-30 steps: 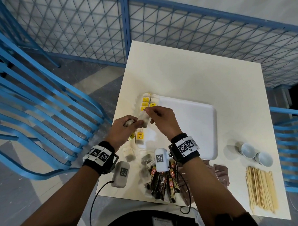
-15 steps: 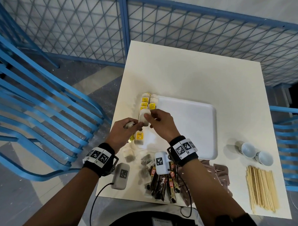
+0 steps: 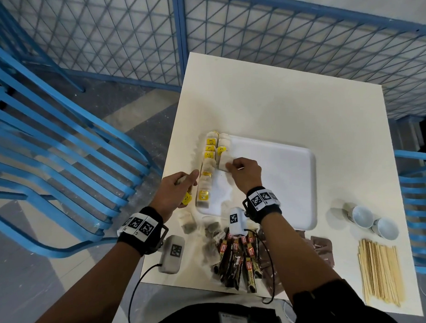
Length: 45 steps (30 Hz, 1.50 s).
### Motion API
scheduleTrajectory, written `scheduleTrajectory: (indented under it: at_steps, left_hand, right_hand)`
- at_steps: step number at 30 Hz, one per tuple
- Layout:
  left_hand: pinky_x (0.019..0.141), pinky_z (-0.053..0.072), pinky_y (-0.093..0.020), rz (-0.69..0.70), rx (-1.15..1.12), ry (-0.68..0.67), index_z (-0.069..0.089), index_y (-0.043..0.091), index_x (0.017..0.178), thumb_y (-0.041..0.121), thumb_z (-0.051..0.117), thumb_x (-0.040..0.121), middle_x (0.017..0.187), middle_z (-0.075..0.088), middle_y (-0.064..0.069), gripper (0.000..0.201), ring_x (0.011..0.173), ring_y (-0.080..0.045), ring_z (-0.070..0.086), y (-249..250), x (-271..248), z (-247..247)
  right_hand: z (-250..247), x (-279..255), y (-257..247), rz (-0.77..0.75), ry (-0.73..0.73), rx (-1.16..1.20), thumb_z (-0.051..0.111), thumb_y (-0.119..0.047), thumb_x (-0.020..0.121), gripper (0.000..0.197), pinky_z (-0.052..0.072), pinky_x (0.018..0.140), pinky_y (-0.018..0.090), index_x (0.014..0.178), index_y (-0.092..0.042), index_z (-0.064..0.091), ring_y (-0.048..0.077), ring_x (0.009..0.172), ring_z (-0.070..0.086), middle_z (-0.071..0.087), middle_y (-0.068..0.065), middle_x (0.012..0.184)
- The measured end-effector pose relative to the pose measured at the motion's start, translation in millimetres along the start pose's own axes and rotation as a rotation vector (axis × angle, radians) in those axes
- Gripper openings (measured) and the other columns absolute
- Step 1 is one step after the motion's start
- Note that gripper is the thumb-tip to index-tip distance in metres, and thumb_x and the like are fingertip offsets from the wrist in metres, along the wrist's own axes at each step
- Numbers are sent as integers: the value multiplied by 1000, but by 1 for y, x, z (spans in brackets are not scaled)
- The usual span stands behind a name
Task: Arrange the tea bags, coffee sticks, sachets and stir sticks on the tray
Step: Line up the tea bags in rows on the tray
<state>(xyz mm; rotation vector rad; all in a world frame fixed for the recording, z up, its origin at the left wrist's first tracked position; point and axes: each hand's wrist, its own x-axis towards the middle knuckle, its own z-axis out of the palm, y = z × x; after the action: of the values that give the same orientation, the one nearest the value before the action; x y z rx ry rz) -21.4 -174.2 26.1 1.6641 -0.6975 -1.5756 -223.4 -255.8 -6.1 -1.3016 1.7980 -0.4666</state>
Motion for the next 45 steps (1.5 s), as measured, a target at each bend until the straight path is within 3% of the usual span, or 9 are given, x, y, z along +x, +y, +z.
scheduleTrajectory:
  at_steps: [4, 11, 17, 23, 30, 36, 41, 45]
  left_hand:
    - [47, 30, -22, 6, 4, 7, 61, 6, 78, 41, 68, 96, 54, 43, 2, 40, 46, -16, 34, 0, 3, -2]
    - [48, 32, -25, -3, 19, 9, 63, 7, 79, 45, 69, 94, 59, 44, 0, 41, 50, -16, 37, 0, 8, -6]
    - [49, 34, -26, 4, 16, 4, 63, 6, 81, 43, 69, 94, 61, 44, -3, 40, 52, -16, 38, 1, 9, -6]
    - [49, 33, -26, -11, -27, -11, 63, 7, 81, 44, 71, 93, 60, 46, -1, 39, 51, -17, 38, 1, 10, -6]
    - [48, 34, -26, -6, -26, -4, 63, 7, 80, 43, 70, 93, 59, 47, 0, 39, 50, -16, 39, 3, 8, -7]
    - [50, 35, -27, -37, -68, -10, 63, 9, 81, 45, 72, 91, 62, 48, 0, 39, 55, -16, 41, 6, 7, -6]
    - [50, 33, -28, -130, -252, -54, 63, 7, 88, 26, 71, 93, 67, 52, -4, 21, 56, -20, 42, 12, 8, -5]
    - [48, 35, -27, -175, -385, -117, 61, 10, 91, 13, 65, 73, 70, 55, -4, 19, 54, -19, 43, 17, 7, -6]
  right_hand:
    - [6, 4, 3, 11, -19, -36, 73, -25, 90, 19, 49, 92, 30, 97, -7, 76, 25, 97, 65, 74, 10, 96]
    - [16, 10, 3, -5, -27, -104, 71, -28, 90, 18, 37, 71, 23, 76, -16, 68, 20, 79, 58, 65, 1, 74]
    - [16, 11, 5, 61, 28, -7, 75, -27, 87, 18, 46, 87, 25, 101, -18, 71, 14, 85, 61, 66, -6, 84]
    - [18, 9, 9, 88, 73, 84, 76, -20, 84, 10, 55, 91, 40, 88, -25, 68, 24, 84, 72, 75, 1, 87]
    - [17, 7, 6, 84, 52, 127, 72, -17, 87, 12, 54, 93, 37, 97, -23, 74, 22, 88, 72, 75, 0, 91]
    - [18, 5, 8, 77, 63, 125, 70, -17, 86, 15, 55, 93, 40, 85, -32, 71, 20, 84, 72, 76, -2, 87]
    - [17, 5, 9, 92, 53, 130, 71, -18, 87, 12, 54, 94, 39, 89, -30, 73, 19, 87, 72, 76, -2, 89]
    - [8, -4, 2, 19, 130, 133, 69, -16, 89, 14, 52, 89, 29, 100, -20, 75, 13, 83, 67, 73, -3, 91]
